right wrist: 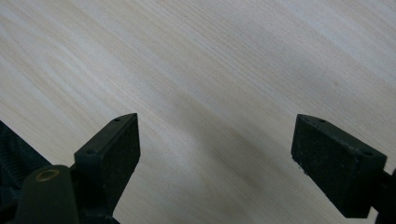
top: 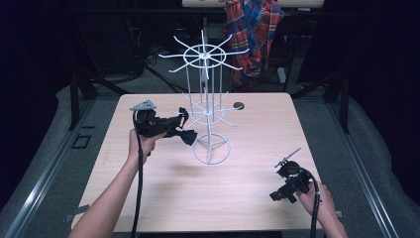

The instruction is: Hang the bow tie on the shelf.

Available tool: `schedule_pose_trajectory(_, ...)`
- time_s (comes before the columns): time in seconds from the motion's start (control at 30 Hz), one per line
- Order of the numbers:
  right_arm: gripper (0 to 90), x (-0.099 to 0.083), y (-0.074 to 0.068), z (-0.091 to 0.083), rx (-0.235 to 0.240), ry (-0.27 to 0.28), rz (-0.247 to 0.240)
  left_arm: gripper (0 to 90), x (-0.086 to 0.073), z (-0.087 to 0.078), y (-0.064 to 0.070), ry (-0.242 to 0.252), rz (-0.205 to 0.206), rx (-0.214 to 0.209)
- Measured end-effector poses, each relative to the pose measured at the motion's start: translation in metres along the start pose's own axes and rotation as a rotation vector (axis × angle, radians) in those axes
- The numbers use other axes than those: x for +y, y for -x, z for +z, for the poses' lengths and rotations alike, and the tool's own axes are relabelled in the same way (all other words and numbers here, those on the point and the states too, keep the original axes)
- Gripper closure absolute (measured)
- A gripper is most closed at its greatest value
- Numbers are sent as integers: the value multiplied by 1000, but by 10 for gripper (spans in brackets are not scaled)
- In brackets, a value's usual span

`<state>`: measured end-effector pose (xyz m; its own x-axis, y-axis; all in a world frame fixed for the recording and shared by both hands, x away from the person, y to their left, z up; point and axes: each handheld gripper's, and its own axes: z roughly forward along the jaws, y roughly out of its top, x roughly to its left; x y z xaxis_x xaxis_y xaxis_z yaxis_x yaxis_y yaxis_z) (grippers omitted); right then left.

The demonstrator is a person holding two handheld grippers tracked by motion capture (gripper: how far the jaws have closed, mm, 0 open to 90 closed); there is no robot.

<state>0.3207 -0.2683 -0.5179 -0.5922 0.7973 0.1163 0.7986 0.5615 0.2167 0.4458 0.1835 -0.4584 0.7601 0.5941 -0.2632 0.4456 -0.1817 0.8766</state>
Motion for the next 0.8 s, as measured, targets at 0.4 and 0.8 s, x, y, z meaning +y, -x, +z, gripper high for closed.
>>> schedule_pose_trajectory(0.4, 153, 0, 0, 1, -1, 9, 0, 867, 2, 6, 5, -9, 18, -3)
schedule_pose_trajectory(0.8, 153, 0, 0, 1, 7, 14, 1, 857, 2, 13, 8, -48, 9, -13)
